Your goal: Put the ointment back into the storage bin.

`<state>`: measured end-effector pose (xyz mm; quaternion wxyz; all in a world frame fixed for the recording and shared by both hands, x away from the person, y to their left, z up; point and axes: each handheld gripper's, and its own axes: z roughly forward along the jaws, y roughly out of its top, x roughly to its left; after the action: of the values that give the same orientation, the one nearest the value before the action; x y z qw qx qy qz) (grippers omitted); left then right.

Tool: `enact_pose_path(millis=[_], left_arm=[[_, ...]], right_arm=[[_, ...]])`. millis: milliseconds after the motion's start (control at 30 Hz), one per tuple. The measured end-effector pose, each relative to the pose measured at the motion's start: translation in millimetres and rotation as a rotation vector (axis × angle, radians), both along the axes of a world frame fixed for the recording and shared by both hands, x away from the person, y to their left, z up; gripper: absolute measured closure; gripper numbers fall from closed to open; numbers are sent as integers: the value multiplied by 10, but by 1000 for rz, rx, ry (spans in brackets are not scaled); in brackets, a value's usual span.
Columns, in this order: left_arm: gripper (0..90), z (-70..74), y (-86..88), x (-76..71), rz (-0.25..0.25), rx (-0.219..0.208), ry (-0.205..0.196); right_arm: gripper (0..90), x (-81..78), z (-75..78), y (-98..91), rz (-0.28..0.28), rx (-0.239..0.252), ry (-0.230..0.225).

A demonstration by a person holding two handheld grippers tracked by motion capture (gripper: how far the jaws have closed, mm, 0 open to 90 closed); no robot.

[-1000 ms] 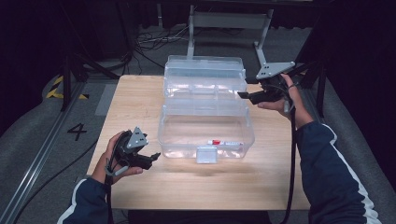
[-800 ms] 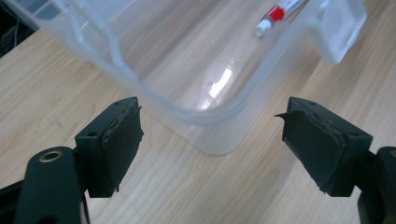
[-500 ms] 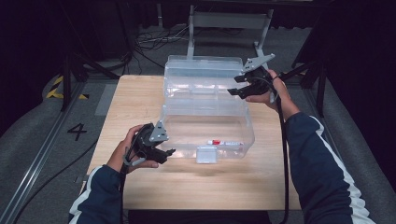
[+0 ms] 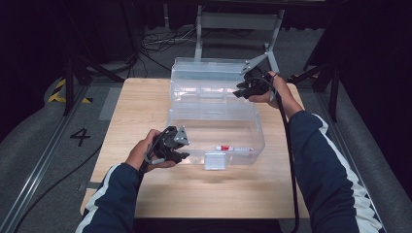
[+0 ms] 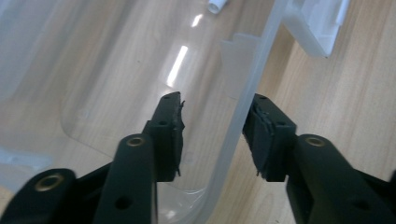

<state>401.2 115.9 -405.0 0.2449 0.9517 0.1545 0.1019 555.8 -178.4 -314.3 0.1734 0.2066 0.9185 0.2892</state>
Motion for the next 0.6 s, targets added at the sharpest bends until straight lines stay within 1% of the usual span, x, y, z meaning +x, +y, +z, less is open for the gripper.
enact_pose_path(millis=[33,67,133,167,233,267,300,333,467,500,533,567,600], left_arm=[[631,6,-20,3,-14,10,9],[665,9,-34,5,-16,15,14],[699,7,-68,6,-21,30,26],[729,-3,-88,7,-29,43,35],[764,-32,-110,6,-35,58,37],[759,-32,-110,6,-35,58,37],[759,-48,-117,11,-29,52,45],[756,-51,-119,16,-29,50,49],[754,-55,-110,21,-23,39,53],[753,-51,-108,29,-12,37,69],[751,-51,-113,32,-5,36,77],[750,-51,-113,32,-5,36,77],[750,-48,-118,28,-1,43,73]], right_arm=[[671,2,1,12,-2,-5,-5],[684,-1,3,36,10,-12,-10],[700,5,7,59,26,-27,-13],[712,8,13,70,37,-37,-12],[730,17,31,95,56,-68,-9],[741,36,52,109,69,-92,2],[741,36,52,109,69,-92,2],[752,58,70,119,81,-112,18],[782,97,100,166,112,-147,44],[794,120,113,182,125,-161,59],[802,125,120,188,135,-170,62],[802,125,120,188,135,-170,62],[809,128,124,193,148,-179,61]])
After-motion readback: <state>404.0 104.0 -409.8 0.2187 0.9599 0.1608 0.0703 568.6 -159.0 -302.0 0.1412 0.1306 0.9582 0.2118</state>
